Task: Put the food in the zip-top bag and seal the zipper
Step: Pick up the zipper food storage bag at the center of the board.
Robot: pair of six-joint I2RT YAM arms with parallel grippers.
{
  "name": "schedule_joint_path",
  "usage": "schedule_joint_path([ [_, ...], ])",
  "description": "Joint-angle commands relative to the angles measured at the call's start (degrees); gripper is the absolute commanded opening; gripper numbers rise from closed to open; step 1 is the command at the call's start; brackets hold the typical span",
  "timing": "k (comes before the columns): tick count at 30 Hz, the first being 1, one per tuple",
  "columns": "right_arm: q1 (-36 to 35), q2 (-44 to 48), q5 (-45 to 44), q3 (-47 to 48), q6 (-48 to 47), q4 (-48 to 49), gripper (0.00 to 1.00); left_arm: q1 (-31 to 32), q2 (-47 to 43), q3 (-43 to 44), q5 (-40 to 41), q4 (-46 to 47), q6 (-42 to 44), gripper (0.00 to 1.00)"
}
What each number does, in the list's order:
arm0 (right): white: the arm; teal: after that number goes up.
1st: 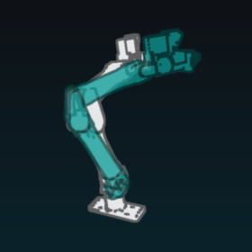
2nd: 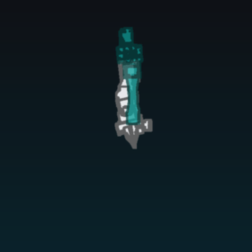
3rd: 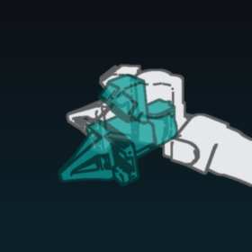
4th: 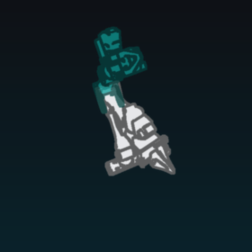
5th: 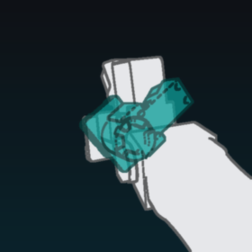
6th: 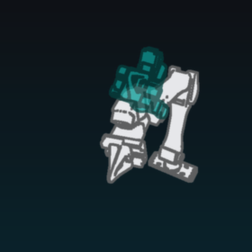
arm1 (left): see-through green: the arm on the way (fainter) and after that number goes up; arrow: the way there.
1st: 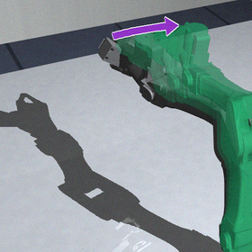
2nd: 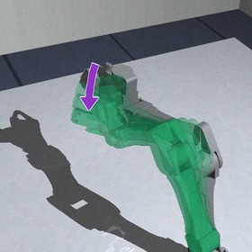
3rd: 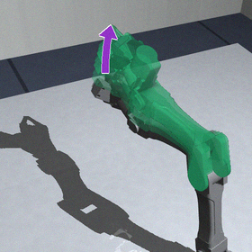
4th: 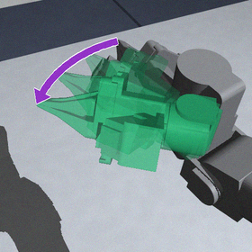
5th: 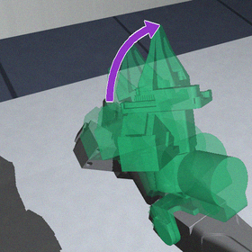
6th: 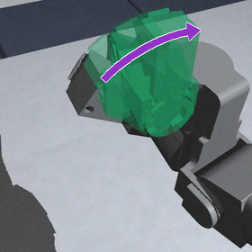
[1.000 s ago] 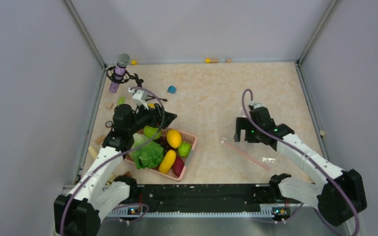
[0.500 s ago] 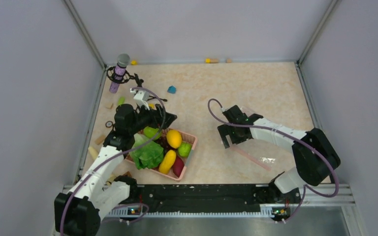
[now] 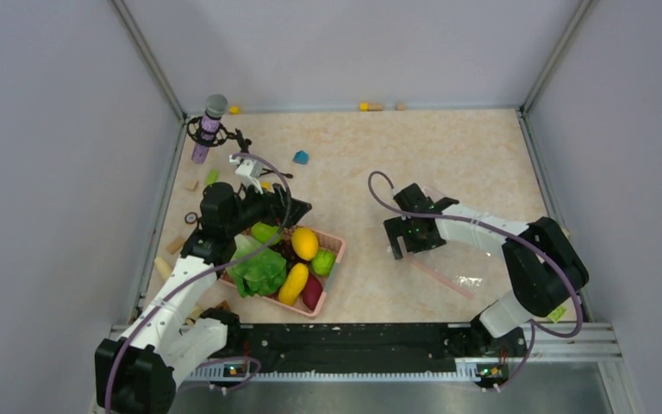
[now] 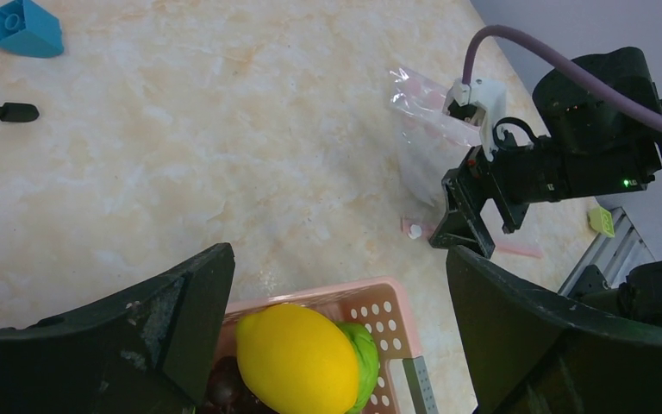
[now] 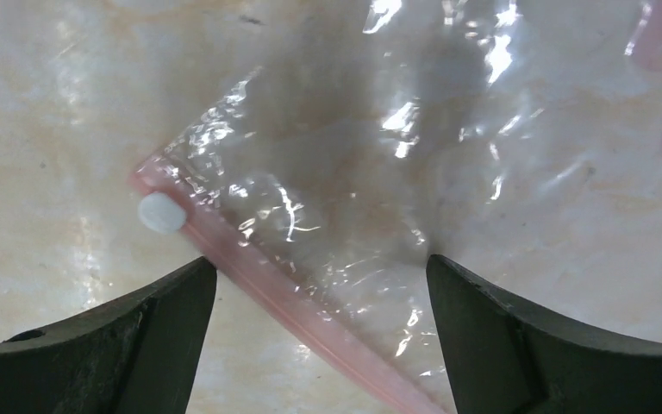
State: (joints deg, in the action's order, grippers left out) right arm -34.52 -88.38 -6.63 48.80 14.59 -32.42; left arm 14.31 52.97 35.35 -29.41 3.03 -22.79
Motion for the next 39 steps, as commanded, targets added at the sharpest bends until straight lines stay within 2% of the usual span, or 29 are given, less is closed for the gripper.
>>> schedule_joint_path([
  [1, 4.7, -0.4, -0.8, -1.3, 2.6, 1.9, 0.88, 0.2, -0.8, 0.9, -0.8, 2.9, 0.0, 0.98],
  [9, 7.0, -1.5, 1.5, -2.1, 3.2, 6.0, 0.71, 0.2, -0.4, 1.0, 0.3, 2.8, 0.1, 0.98],
  [11, 7.5, -2.7, 2.5, -1.7, 3.4, 7.0, 0.62, 0.2, -0.1, 1.1, 0.4, 2.6, 0.1, 0.98],
  [15, 7.9, -4.4, 3.5, -1.4, 3.9, 9.7, 0.49, 0.2, 0.4, 1.4, 0.6, 2.0, 0.1, 0.98],
  [20, 8.0, -5.2, 5.5, -0.8, 4.5, 11.6, 0.22, 0.2, 0.5, 1.6, 0.2, 2.0, 0.0, 0.98],
  [22, 8.0, -4.6, 6.3, -1.0, 5.1, 12.4, 0.17, 0.2, 0.6, 1.6, -0.2, 2.0, -0.1, 0.98],
  [29, 8.0, 5.5, 12.8, -4.9, 8.6, 19.8, 0.08, 2.4, 2.4, 3.2, -2.7, 1.9, -0.6, 0.98],
  [34, 8.0, 16.9, 16.2, -8.5, 12.2, 24.4, 0.06, 10.9, 5.7, 8.4, 2.1, -2.6, 0.0, 0.98],
  [39, 7.9, 26.5, 15.1, -10.3, 15.6, 25.1, 0.02, 20.0, 10.1, 12.1, 4.3, -2.8, 0.2, 0.98],
])
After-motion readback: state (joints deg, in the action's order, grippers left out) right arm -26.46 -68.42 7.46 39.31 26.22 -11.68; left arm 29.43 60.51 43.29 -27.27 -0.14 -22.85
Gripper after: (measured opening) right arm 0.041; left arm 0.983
